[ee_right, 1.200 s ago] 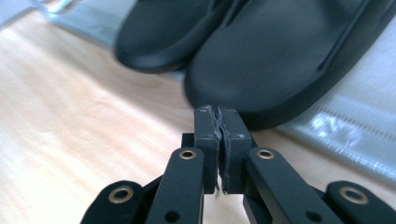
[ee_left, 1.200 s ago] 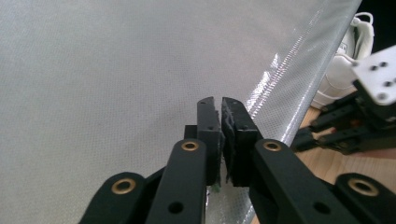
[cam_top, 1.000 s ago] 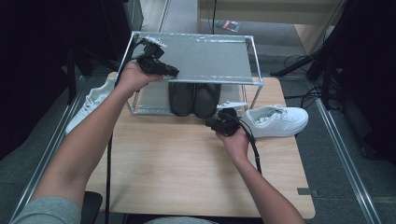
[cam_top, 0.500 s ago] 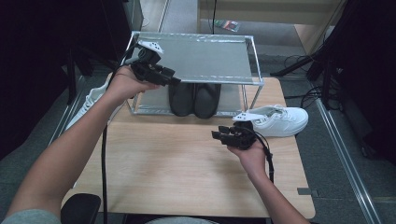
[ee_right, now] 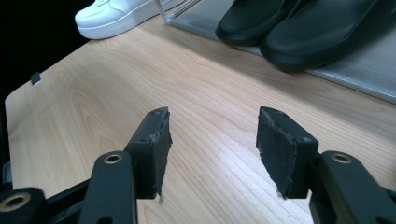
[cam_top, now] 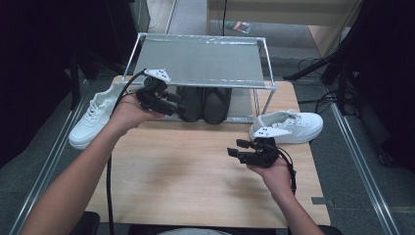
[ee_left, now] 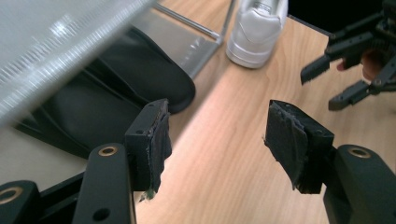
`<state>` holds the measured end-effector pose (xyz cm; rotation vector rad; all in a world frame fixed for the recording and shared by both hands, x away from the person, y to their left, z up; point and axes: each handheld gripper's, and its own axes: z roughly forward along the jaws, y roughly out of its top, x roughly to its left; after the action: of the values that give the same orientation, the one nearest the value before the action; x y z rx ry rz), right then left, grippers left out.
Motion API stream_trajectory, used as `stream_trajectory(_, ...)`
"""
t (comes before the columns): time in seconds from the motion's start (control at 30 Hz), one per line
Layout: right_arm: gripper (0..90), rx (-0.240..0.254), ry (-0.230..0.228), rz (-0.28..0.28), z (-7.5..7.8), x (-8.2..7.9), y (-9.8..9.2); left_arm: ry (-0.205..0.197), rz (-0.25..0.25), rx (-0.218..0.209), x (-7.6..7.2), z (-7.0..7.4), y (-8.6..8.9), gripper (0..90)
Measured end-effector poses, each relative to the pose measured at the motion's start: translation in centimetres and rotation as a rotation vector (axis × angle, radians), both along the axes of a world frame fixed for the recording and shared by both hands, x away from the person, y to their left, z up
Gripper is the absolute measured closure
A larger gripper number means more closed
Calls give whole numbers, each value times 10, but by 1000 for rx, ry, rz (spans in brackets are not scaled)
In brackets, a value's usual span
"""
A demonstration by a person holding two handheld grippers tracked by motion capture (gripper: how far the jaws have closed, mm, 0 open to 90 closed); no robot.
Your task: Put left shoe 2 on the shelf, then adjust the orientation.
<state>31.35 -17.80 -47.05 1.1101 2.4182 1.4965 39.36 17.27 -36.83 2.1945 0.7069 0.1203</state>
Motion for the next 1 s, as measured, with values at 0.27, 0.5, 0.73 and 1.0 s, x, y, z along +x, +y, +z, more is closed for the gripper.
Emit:
stream_trajectory(0.27, 436, -19, 10, 10, -2, -1, -4, 35, -8, -11, -25, -28, 9, 384)
stream_trajectory(0.5, 441, -30, 36, 20, -7, 4, 0, 53, -2, -26, -37, -53, 25, 387)
stream_trajectory(0.73, 444, -11, 30, 14, -6, 3, 4, 76, 5, -18, -38, -67, 38, 387)
stream_trajectory(1.0, 443, -26, 33, 26, -8, 3, 10, 76, 61, -22, -42, -73, 63, 391)
